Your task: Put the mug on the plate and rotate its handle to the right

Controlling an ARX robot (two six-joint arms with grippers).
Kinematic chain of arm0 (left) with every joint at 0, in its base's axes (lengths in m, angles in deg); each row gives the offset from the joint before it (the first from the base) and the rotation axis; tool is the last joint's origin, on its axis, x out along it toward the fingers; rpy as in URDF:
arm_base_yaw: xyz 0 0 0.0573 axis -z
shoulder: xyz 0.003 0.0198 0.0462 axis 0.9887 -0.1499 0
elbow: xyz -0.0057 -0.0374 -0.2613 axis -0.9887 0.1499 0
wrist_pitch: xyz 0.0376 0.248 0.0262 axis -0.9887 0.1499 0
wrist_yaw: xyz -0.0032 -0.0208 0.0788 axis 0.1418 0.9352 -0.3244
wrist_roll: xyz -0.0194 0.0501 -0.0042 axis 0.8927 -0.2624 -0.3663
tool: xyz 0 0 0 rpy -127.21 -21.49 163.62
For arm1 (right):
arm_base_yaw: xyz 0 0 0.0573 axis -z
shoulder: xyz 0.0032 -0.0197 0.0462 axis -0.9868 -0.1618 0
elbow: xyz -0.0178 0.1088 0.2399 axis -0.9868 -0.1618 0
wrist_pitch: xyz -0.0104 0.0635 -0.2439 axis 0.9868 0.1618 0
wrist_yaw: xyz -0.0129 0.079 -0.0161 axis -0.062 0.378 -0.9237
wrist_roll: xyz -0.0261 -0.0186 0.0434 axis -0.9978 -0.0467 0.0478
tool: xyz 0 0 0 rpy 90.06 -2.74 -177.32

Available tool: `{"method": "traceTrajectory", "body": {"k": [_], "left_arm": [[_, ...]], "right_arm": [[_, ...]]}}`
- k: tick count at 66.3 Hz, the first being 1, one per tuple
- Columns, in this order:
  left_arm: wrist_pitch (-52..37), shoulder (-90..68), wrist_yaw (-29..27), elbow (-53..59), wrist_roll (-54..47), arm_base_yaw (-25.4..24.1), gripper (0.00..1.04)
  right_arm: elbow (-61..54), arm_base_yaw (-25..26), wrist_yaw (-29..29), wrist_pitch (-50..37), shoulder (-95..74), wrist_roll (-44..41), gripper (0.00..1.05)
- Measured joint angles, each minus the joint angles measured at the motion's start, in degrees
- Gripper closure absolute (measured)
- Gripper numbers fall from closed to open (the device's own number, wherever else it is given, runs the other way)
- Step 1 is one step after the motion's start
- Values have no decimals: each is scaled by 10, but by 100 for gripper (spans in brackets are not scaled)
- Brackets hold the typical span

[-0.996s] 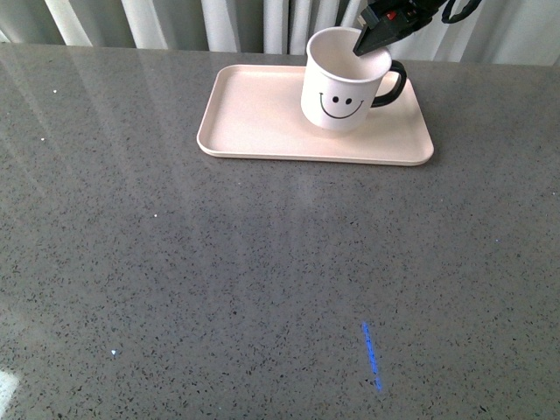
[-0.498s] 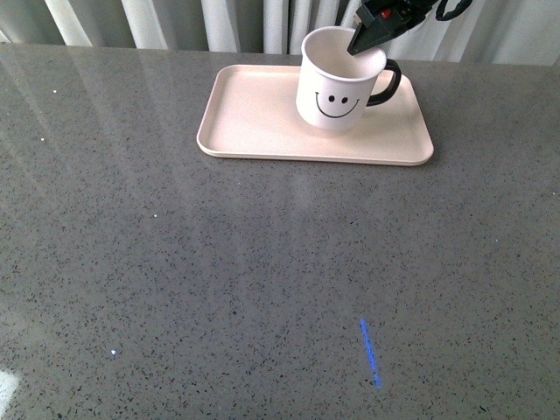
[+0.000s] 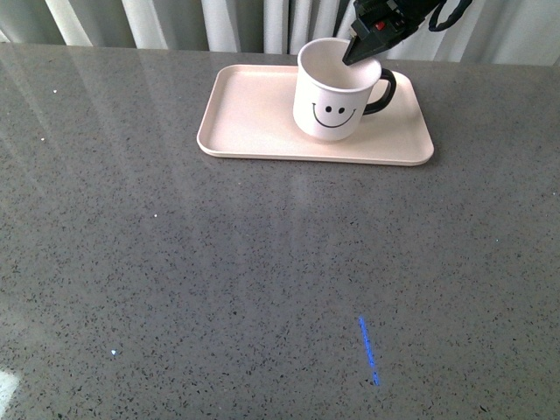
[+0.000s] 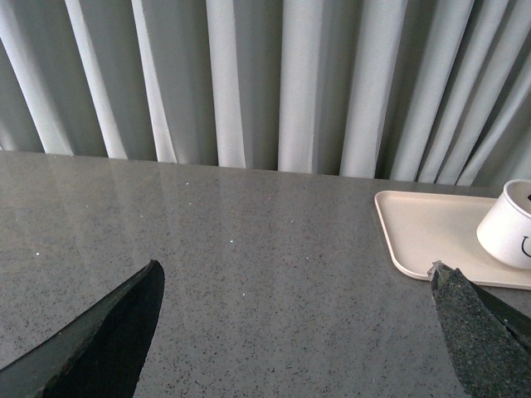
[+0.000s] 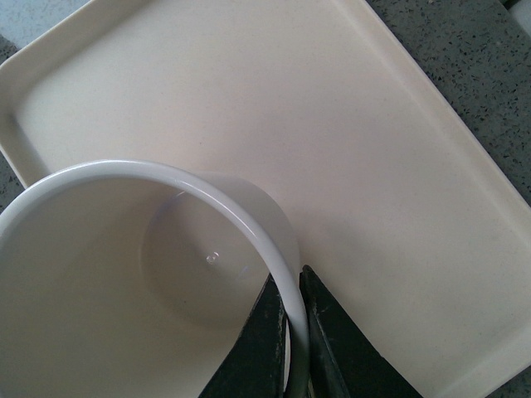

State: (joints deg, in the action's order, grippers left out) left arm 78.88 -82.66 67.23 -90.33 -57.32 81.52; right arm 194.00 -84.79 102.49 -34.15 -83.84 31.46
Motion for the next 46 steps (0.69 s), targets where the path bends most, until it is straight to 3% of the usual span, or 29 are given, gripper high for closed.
{"method": "traceTrajectory", "body": {"k": [46], "left_arm": [[0, 0, 0, 0, 0, 0, 9]], "right_arm": [[-15, -3, -8, -2, -3, -15, 103]]}}
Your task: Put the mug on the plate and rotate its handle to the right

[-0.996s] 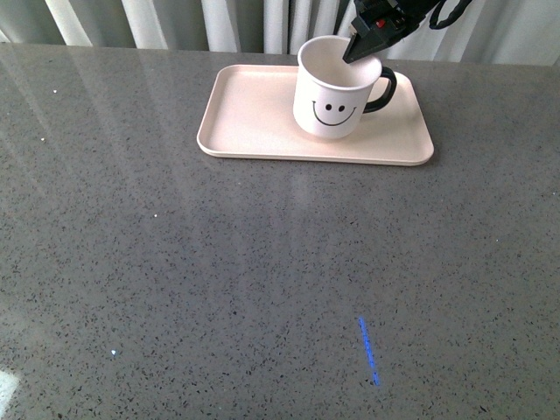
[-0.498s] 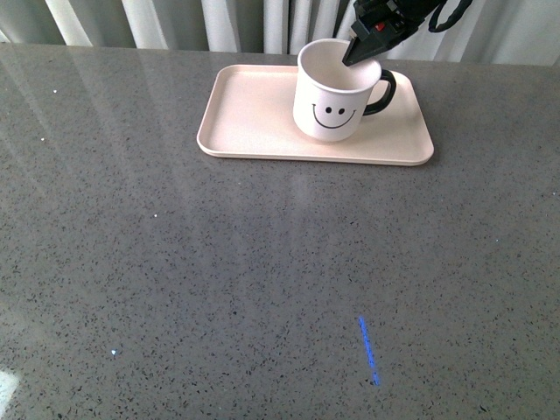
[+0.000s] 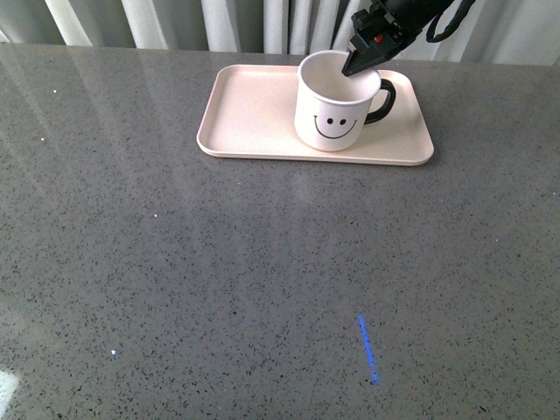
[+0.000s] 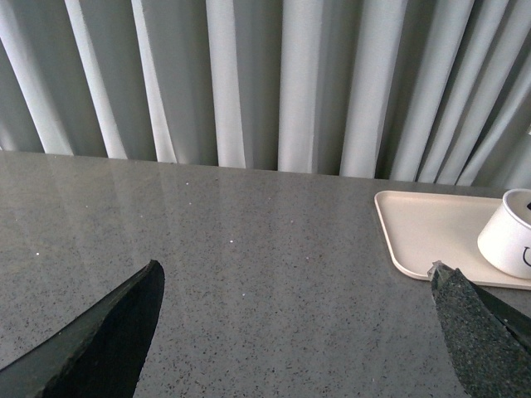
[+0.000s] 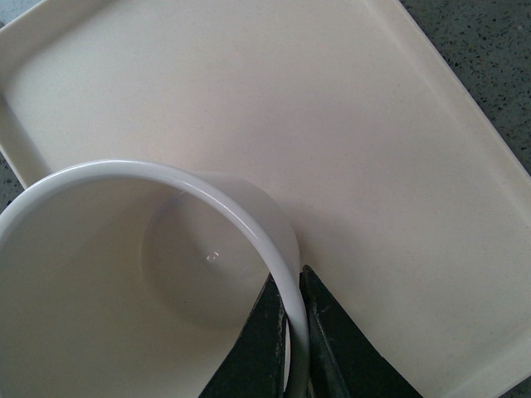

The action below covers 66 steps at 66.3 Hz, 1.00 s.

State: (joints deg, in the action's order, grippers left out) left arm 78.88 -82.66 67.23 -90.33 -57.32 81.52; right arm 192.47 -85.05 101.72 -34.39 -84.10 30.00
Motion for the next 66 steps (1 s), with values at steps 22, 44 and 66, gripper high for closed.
{"method": "traceTrajectory", "body": {"k": [22, 44, 66], "left_arm": [[0, 0, 0, 0, 0, 0, 9], [0, 0, 0, 0, 0, 0, 9], [0, 0, 0, 0, 0, 0, 9]], "right_arm": [[-1, -1, 0, -1, -2, 0, 103], [-7, -1, -5, -2, -2, -10, 85], [21, -3, -7, 15, -18, -13, 34]]}}
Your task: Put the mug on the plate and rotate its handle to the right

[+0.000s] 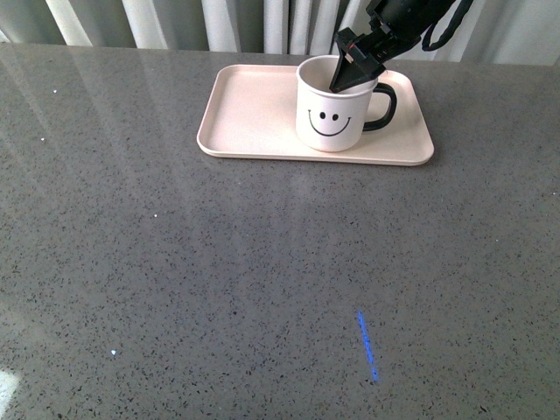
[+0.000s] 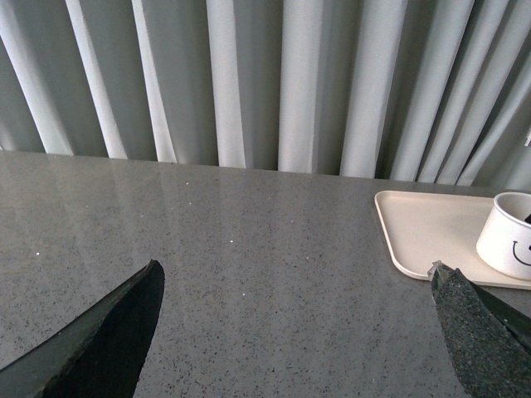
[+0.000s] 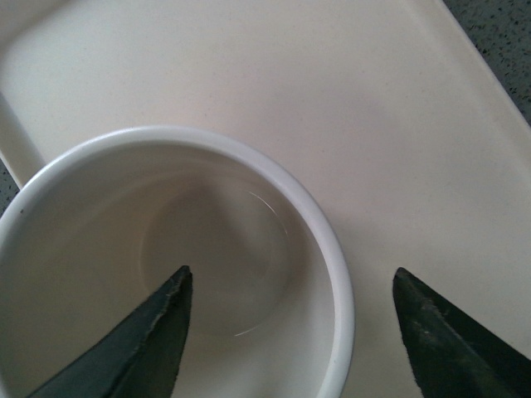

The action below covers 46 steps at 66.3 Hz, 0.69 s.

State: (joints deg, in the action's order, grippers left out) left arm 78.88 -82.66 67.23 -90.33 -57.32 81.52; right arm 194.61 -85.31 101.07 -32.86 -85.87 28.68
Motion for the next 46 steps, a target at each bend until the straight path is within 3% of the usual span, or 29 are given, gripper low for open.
{"method": "traceTrajectory", "body": {"k": [11, 32, 46], "left_arm": [[0, 0, 0, 0, 0, 0, 9], [0, 0, 0, 0, 0, 0, 9], [0, 0, 0, 0, 0, 0, 9]], "right_arm": [[26, 0, -2, 7, -1, 0, 8], [-7, 7, 52, -38, 24, 19, 9], [-183, 20, 125, -180, 172, 51, 9]]}}
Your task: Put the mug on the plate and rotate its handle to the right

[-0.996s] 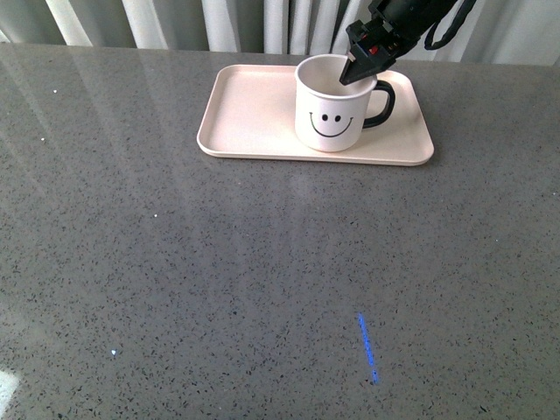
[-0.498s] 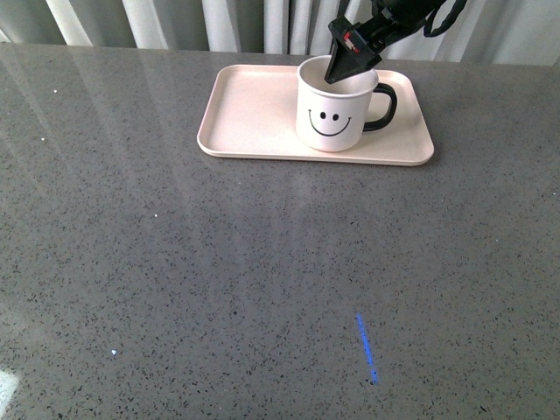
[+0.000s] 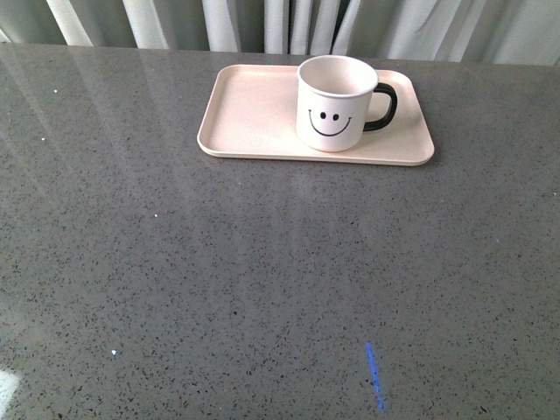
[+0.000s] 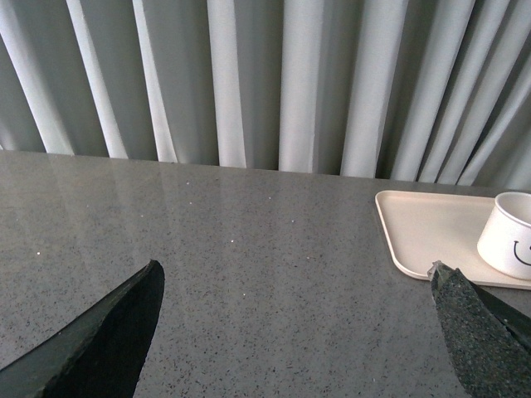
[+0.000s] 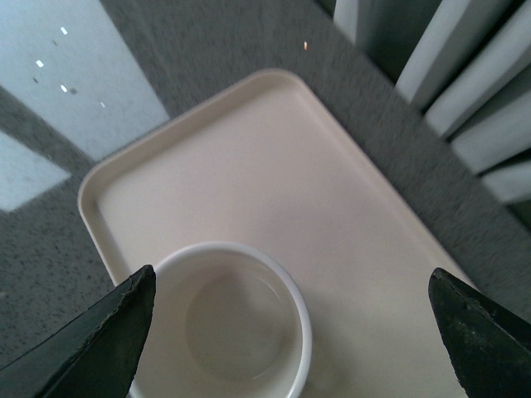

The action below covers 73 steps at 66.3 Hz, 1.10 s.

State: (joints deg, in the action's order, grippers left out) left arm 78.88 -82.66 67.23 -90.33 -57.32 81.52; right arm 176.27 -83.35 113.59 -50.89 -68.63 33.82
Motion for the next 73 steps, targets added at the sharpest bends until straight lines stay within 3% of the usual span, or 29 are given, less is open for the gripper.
{"method": "traceTrajectory", "body": {"k": [5, 7, 12, 18, 25, 36, 40, 73], "left_arm": [[0, 0, 0, 0, 0, 0, 9], [0, 0, 0, 0, 0, 0, 9], [0, 0, 0, 0, 0, 0, 9], [0, 0, 0, 0, 0, 0, 9], [0, 0, 0, 0, 0, 0, 9], [0, 0, 0, 0, 0, 0, 9], [0, 0, 0, 0, 0, 0, 9], [0, 0, 0, 0, 0, 0, 9]], "right_arm": [[-84, 0, 10, -69, 65, 11, 9], [-118, -2, -10, -109, 90, 32, 11], [-273, -15, -206, -367, 163, 139, 24], [-458, -17, -331, -627, 229, 250, 40], [-679, -7, -341, -817, 314, 312, 67], [-864, 1, -333, -888, 420, 329, 103], [-924, 13, -307, -903, 460, 331, 103], [-1118, 27, -308, -899, 653, 332, 103]]}}
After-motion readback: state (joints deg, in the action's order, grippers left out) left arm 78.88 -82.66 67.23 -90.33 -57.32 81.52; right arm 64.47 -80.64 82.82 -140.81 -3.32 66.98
